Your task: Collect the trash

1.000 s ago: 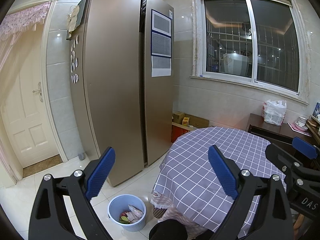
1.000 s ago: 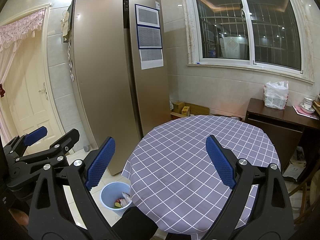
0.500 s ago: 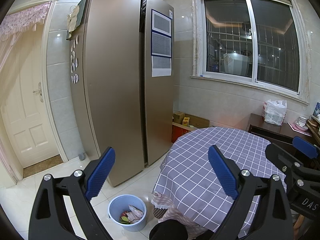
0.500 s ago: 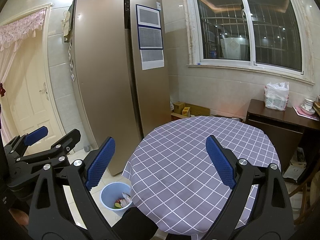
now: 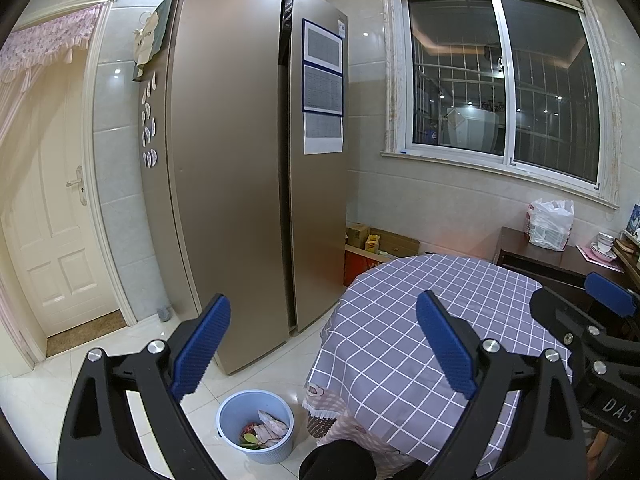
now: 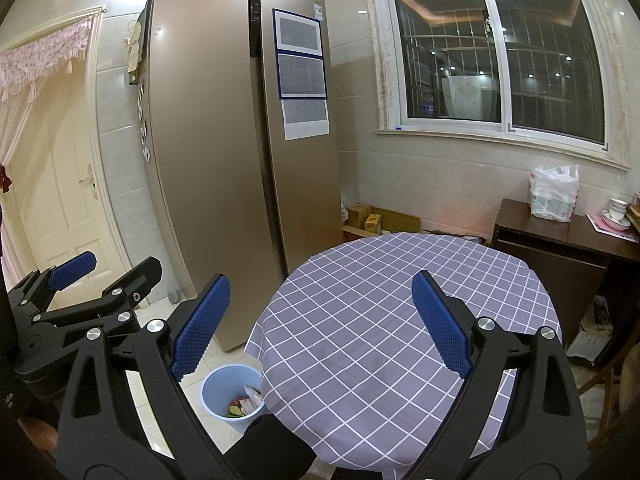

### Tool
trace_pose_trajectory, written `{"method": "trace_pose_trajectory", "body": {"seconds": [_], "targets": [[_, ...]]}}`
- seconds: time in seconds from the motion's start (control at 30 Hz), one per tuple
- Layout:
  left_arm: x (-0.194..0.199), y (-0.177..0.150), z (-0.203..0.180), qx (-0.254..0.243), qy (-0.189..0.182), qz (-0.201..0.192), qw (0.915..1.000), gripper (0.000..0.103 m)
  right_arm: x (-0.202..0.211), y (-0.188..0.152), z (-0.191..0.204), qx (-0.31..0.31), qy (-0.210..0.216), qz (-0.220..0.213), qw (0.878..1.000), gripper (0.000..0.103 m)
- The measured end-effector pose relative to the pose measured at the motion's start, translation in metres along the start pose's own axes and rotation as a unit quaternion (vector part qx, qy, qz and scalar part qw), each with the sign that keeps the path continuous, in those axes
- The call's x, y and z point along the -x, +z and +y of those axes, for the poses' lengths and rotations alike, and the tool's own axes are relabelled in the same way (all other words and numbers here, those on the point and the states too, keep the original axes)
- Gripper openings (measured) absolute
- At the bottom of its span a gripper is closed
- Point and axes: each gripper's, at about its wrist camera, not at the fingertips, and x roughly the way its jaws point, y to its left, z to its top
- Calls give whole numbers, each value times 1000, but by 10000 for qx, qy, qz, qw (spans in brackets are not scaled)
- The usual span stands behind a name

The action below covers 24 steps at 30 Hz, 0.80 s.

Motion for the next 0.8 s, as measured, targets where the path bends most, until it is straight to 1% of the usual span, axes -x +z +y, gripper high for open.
{"method": "trace_pose_trajectory", "body": {"seconds": [0.8], "targets": [[-1, 0, 4, 17, 50, 19, 10000, 92, -1, 0, 1, -2, 6, 10, 10000, 91]]}}
